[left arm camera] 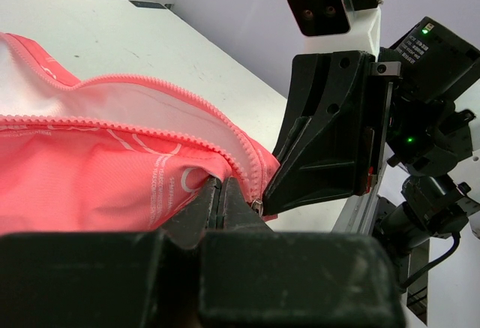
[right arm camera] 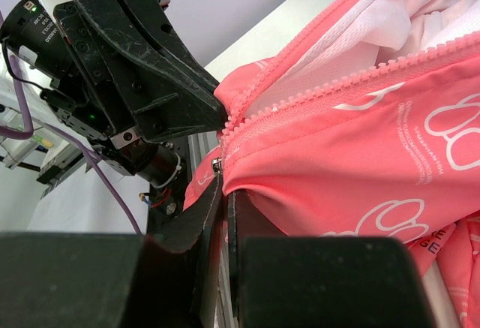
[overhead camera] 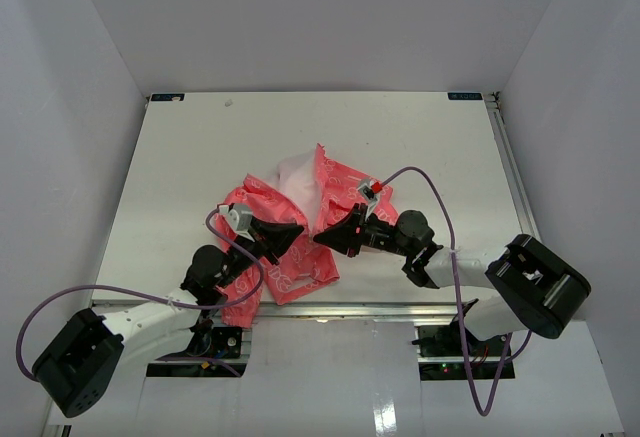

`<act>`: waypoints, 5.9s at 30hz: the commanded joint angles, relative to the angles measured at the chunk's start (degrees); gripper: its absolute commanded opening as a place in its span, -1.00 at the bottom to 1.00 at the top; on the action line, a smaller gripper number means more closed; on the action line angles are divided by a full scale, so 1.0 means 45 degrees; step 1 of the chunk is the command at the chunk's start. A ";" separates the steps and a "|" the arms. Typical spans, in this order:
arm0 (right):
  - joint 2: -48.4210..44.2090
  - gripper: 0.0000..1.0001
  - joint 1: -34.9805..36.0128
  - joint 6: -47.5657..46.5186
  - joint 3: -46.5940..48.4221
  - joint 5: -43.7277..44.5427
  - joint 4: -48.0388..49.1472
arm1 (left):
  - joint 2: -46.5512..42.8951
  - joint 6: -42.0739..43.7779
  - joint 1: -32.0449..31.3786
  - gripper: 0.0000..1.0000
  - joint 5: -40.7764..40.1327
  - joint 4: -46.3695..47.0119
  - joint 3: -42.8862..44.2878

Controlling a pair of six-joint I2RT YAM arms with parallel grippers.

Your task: Zip up the jacket

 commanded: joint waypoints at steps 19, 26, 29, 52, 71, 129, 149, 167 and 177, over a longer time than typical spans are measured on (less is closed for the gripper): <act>-0.1227 -0.85 0.0087 -0.0105 0.0427 0.1359 -0.1052 | -0.0039 0.1095 -0.0665 -1.00 -0.0820 -0.0201 0.0076; -0.1576 -0.84 0.0109 -0.0222 0.0659 0.1670 -0.1893 | 0.0192 0.1672 -0.1143 -1.00 -0.1201 -0.0393 0.0265; -0.1706 -0.84 0.0118 -0.0222 0.0665 0.1766 -0.2046 | 0.0246 0.1967 -0.1396 -1.00 -0.1481 -0.0434 0.0314; -0.1936 -0.85 0.0985 -0.0251 0.0338 0.3334 -0.1811 | 0.0211 0.2614 -0.2169 -1.00 -0.2555 -0.0606 0.0352; -0.2538 -0.84 0.0985 -0.1082 0.0288 0.3683 -0.2530 | 0.0232 0.2493 -0.2176 -1.00 -0.0857 -0.0749 0.0469; -0.3607 -0.84 0.0228 -0.1669 0.0637 0.2656 -0.3003 | -0.0341 0.2731 -0.2217 -1.00 -0.0019 -0.4086 0.1451; -0.3371 -0.84 -0.0001 -0.1644 0.0539 0.0532 -0.2618 | 0.0010 0.2261 -0.2208 -0.50 -0.0796 -0.3582 0.1472; -0.2903 -0.84 0.0087 -0.2203 0.0559 0.0993 -0.3128 | -0.1206 0.2204 -0.2208 -1.00 -0.0939 -0.3965 0.1205; -0.3102 -0.84 -0.0166 -0.3091 0.1849 0.0972 -0.4999 | -0.1095 0.2348 -0.2189 -1.00 0.0656 -0.7401 0.2629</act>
